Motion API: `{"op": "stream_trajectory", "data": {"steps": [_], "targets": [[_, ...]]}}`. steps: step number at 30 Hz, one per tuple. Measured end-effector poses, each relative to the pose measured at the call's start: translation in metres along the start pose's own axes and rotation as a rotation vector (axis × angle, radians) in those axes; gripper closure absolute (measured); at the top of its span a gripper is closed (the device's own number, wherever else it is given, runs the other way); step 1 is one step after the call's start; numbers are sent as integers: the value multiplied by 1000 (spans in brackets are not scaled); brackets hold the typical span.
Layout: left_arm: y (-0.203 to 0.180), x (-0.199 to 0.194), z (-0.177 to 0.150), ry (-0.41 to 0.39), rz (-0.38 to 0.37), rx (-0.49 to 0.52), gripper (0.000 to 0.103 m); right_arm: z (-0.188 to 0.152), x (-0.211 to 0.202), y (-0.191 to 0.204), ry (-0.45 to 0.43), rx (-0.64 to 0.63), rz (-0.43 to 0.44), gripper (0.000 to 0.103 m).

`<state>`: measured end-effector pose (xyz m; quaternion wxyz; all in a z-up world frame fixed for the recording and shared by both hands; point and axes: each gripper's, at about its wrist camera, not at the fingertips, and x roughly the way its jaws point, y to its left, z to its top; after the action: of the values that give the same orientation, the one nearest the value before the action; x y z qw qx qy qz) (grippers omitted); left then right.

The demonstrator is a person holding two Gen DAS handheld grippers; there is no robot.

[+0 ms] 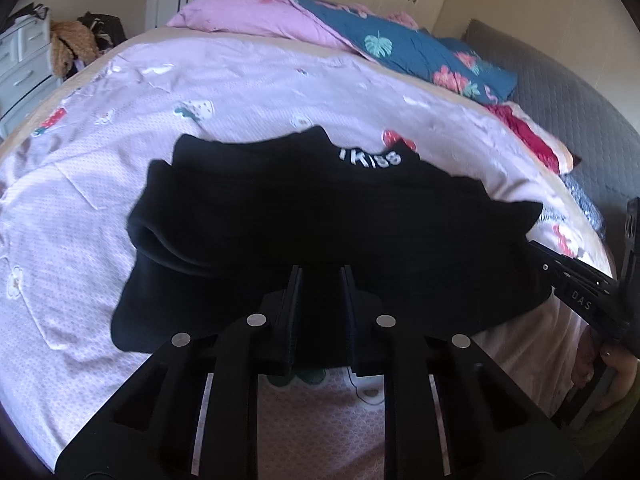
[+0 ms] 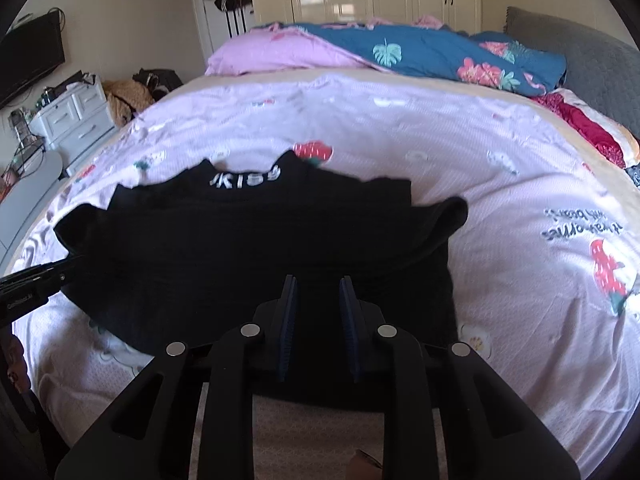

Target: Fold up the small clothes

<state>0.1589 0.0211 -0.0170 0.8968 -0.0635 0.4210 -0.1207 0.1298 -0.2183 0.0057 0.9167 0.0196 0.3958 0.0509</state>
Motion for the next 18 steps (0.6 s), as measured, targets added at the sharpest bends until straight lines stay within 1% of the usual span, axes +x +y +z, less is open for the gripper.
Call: {"op": "stream_trajectory", "data": {"steps": [5,9,12,18], "targets": [[2,16,-5,54,39,16,91,-8,14,6,55,-22,-37,82],[3,17,-4,38,51,15,91,-10,25,5,70,-28,-45,82],[4,15,-1,14,59,15,91,-5,32,0,64,-19,-40,82],[11,24,10,11,75,14,90,8,53,-3,86,-17,-42,80]]}}
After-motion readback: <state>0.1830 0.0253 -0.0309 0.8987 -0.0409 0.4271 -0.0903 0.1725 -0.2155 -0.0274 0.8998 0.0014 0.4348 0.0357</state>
